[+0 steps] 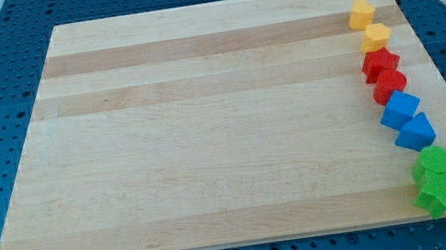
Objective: Separate the green star from the green circle
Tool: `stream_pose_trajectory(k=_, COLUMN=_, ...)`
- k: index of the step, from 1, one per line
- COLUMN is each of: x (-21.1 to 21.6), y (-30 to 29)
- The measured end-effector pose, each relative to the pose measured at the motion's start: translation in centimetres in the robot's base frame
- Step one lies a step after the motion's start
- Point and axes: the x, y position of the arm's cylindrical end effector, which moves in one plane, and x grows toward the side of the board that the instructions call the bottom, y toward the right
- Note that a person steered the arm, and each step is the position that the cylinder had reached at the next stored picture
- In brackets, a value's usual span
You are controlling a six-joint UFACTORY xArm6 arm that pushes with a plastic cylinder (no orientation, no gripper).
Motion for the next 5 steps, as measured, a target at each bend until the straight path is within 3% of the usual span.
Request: stream_pose_trajectory(k=5, x=0.0, y=-1.3)
